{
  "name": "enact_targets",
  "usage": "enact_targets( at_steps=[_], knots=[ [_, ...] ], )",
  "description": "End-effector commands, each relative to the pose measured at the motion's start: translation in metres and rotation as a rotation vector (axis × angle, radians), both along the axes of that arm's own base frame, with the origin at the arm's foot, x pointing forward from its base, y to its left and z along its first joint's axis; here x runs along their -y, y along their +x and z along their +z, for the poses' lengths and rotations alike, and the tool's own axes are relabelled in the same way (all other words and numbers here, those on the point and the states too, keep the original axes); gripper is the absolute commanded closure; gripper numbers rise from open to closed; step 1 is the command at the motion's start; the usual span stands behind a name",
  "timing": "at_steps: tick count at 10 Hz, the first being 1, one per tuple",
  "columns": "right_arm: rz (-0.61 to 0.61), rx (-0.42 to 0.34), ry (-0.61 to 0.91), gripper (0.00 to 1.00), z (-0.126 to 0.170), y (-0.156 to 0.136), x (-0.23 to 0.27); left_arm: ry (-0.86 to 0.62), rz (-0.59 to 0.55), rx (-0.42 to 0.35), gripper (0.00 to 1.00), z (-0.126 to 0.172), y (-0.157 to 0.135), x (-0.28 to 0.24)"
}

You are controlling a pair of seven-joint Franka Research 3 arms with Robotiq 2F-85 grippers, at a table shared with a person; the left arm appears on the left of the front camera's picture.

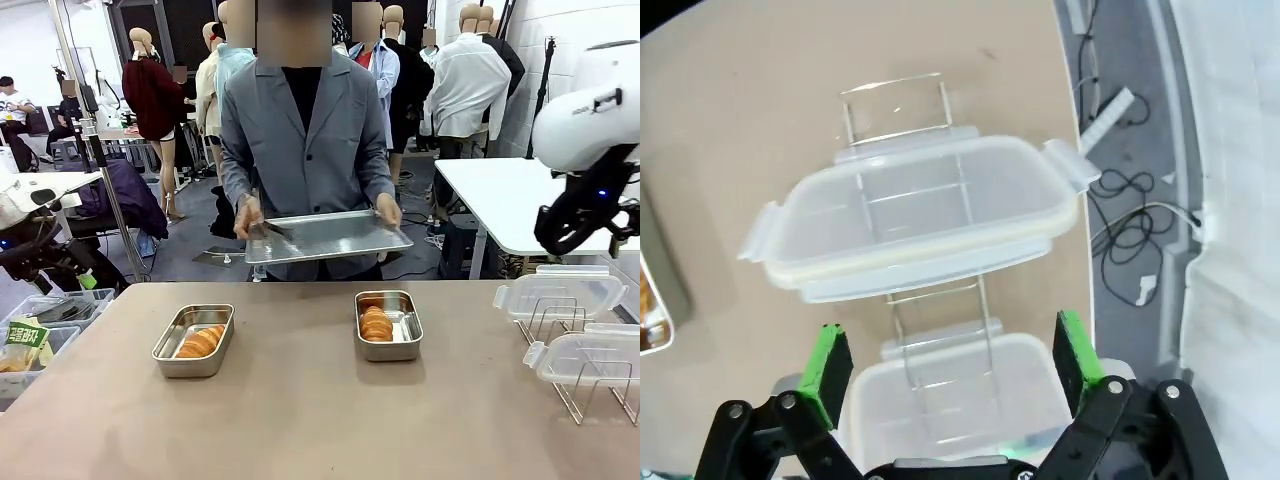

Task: Place the bread in airtight containers.
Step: Pick up one Airtight Container lid and hand it to the human.

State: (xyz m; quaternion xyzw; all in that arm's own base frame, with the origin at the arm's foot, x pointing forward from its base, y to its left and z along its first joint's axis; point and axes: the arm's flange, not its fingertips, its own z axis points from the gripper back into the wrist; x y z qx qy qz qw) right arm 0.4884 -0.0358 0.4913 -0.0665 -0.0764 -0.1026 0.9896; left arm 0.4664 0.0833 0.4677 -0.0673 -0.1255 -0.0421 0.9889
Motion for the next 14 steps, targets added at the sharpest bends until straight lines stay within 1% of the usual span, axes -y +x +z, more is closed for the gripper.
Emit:
enact_targets(
  at_steps=[1,14],
  knots=[
    [0.0,-0.017,-0.001,0.0,0.0046,0.0069,-0.0152,0.022,0.011,-0.006,0.0,0.0006,-0.0006,-0.0007],
    [0.0,-0.017,-0.001,0.0,0.0046,0.0069,-0.0152,0.022,0.011,-0.006,0.0,0.0006,-0.0006,-0.0007]
  ],
)
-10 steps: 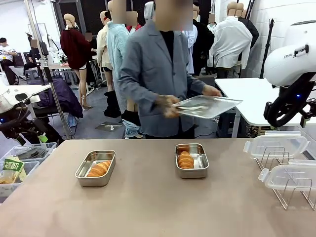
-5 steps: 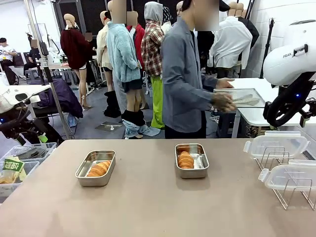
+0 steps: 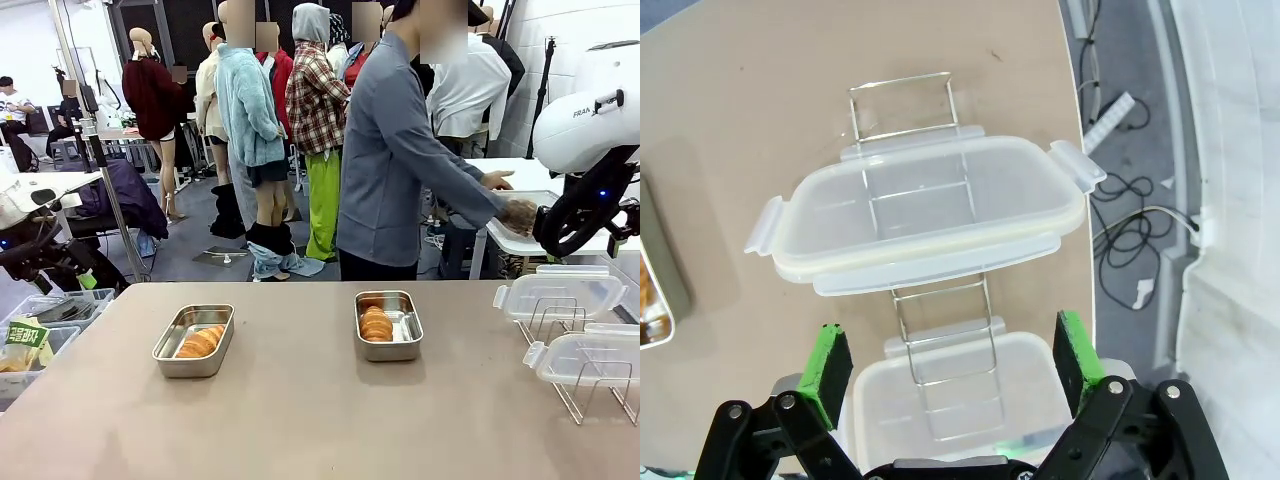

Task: Place the bread in airtight containers.
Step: Pick up one Airtight Container lid and hand it to the human.

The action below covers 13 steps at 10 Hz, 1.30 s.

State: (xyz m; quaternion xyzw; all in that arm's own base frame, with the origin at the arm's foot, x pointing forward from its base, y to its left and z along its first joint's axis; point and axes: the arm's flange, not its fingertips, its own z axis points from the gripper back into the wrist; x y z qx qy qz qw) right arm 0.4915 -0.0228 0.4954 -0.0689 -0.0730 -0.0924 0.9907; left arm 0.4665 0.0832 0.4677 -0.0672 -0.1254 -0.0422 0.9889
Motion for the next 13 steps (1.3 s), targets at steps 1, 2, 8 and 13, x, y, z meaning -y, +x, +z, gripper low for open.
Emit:
enact_targets(
  at_steps=[1,2,8,13],
  knots=[
    [-0.02,-0.008,0.005,0.0,0.0006,0.0038,-0.0021,0.022,0.011,-0.006,0.0,0.0006,-0.0007,-0.0008],
    [-0.02,-0.008,0.005,0.0,0.0006,0.0038,-0.0021,0.022,0.011,-0.006,0.0,0.0006,-0.0007,-0.0008],
    [-0.02,-0.008,0.005,0.0,0.0006,0.0038,-0.0021,0.022,0.011,-0.006,0.0,0.0006,-0.0007,-0.0008],
    [-0.02,-0.008,0.005,0.0,0.0006,0.0038,-0.0021,0.022,0.011,-0.006,0.0,0.0006,-0.0007,-0.0008]
  ],
)
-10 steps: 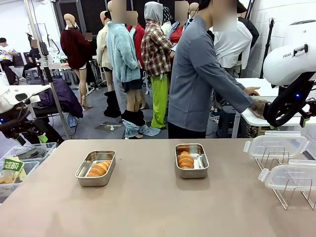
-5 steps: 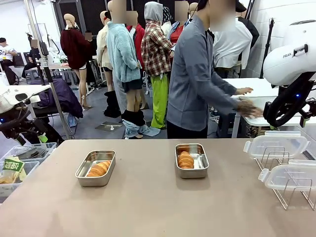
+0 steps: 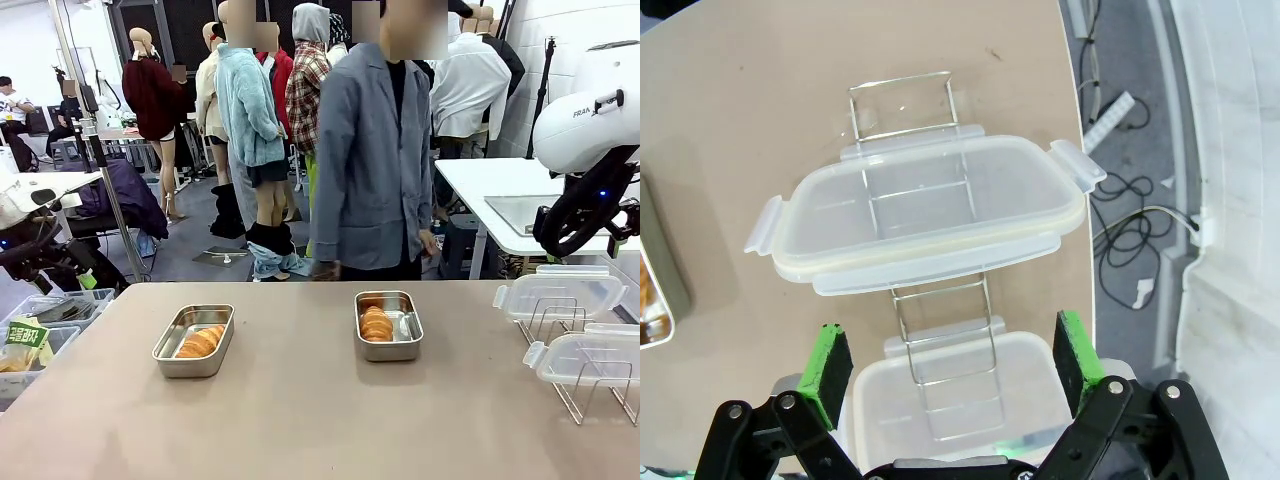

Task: Place the bread in airtight containers.
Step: Pick up one Airtight Container lid and hand it to the human.

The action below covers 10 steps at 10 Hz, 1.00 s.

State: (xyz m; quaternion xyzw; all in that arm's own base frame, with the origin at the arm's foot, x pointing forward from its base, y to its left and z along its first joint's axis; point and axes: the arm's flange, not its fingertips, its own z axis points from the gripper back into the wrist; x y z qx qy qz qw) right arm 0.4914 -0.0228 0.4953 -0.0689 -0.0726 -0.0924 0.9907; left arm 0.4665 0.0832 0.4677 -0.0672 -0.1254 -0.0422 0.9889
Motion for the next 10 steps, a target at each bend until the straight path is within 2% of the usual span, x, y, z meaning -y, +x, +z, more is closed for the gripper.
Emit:
enact_targets(
  at_steps=[1,10],
  knots=[
    [-0.02,-0.007,0.005,0.0,0.0007,0.0039,-0.0021,0.022,0.011,-0.006,0.0,0.0006,-0.0007,-0.0008],
    [-0.02,-0.007,0.005,0.0,0.0007,0.0039,-0.0021,0.022,0.011,-0.006,0.0,0.0006,-0.0007,-0.0008]
  ],
)
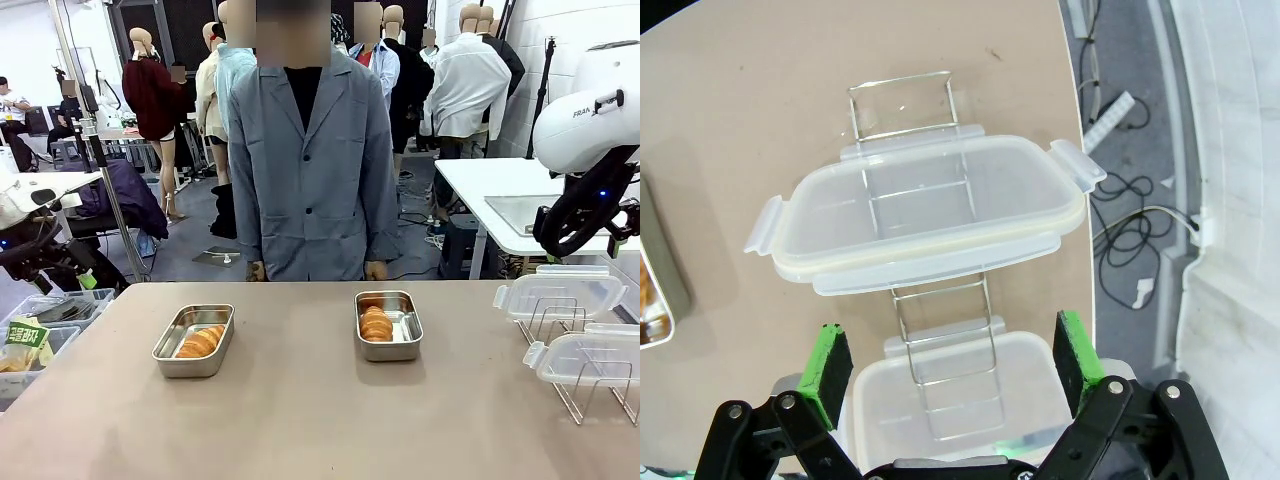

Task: Place the bread in airtight containers.
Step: Pick up one Airtight Container lid and hand it to the human.

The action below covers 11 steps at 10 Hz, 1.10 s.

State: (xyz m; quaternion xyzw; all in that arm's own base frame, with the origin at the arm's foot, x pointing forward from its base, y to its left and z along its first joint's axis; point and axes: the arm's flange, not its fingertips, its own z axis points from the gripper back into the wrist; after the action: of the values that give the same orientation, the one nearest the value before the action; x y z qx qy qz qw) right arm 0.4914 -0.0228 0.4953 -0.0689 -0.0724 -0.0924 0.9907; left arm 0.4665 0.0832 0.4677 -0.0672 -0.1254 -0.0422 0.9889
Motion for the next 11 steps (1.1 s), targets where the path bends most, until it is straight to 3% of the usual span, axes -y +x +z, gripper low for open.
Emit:
enact_targets(
  at_steps=[1,8,9,11],
  knots=[
    [-0.02,-0.007,0.005,0.0,0.001,0.004,-0.002,0.022,0.011,-0.006,0.0,0.001,-0.001,-0.001],
    [0.0,0.0,0.0,0.0,0.0,0.0,0.0,0.022,0.011,-0.006,0.0,0.001,-0.001,-0.001],
    [0.227,0.036,-0.041,0.0,0.012,-0.037,0.014,0.022,0.011,-0.006,0.0,0.001,-0.001,-0.001],
    [0.578,0.038,-0.04,0.0,0.023,-0.077,0.029,0.022,0.011,-0.006,0.0,0.001,-0.001,-0.001]
  ],
)
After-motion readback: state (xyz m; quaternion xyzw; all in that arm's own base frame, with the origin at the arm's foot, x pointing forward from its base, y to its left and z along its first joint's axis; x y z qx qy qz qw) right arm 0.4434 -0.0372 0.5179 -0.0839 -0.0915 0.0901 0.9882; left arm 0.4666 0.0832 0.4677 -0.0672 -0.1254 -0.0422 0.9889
